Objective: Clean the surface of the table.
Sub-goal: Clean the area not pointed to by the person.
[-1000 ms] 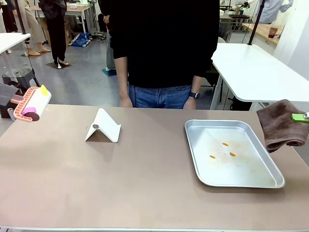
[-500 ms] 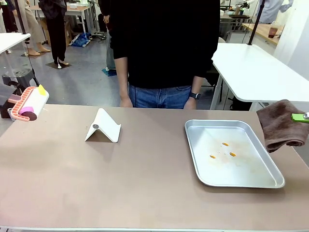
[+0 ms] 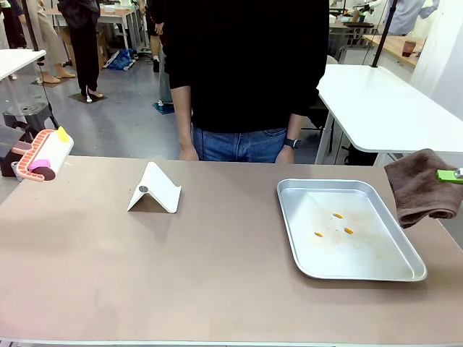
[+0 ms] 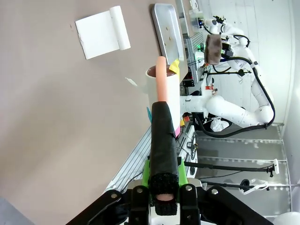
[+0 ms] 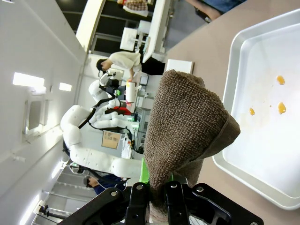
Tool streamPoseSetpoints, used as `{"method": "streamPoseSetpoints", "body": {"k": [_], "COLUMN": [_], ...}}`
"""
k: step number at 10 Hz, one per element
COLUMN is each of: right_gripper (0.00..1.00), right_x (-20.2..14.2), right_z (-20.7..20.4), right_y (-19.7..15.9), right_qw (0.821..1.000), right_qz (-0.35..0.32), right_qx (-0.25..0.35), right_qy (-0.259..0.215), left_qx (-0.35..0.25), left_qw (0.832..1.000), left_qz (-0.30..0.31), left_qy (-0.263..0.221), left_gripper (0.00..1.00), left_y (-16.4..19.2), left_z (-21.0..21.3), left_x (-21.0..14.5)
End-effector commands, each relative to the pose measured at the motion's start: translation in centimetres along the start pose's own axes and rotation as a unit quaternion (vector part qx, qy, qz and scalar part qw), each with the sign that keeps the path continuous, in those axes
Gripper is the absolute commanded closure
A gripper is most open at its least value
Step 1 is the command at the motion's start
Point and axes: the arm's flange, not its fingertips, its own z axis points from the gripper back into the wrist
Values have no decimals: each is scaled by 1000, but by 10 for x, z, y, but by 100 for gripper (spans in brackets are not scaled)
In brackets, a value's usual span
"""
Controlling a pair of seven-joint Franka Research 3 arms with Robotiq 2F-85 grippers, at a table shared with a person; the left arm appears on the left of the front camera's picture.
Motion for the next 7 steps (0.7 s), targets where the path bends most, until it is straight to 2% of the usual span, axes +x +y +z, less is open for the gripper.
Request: {"method": "streamPoseSetpoints", "body": {"k": [1,4,6,7], "right_gripper": [88,88,88,88], "right_x": [0,9,27,38], "right_z": [0,-26,-41,-58], "right_y": [0,32,47,56], "right_qw": [1000,989,962,940], "right_qz": [0,21,47,54], "right_qx": [0,-146,-247,-304], "right_qy": [0,34,103,145], "left_qx": [-6,-6,-6,-6], "left_qw": [1000,1000,1000,1000], "left_qz": [-4,-4,-4,-4], "left_qy": [3,3,3,3], "left_gripper": [77,77,77,77], "left_y": [-4,-4,-4,-4], "left_z": [2,2,2,2], "left_x": [-1,-1,-1,-1]}}
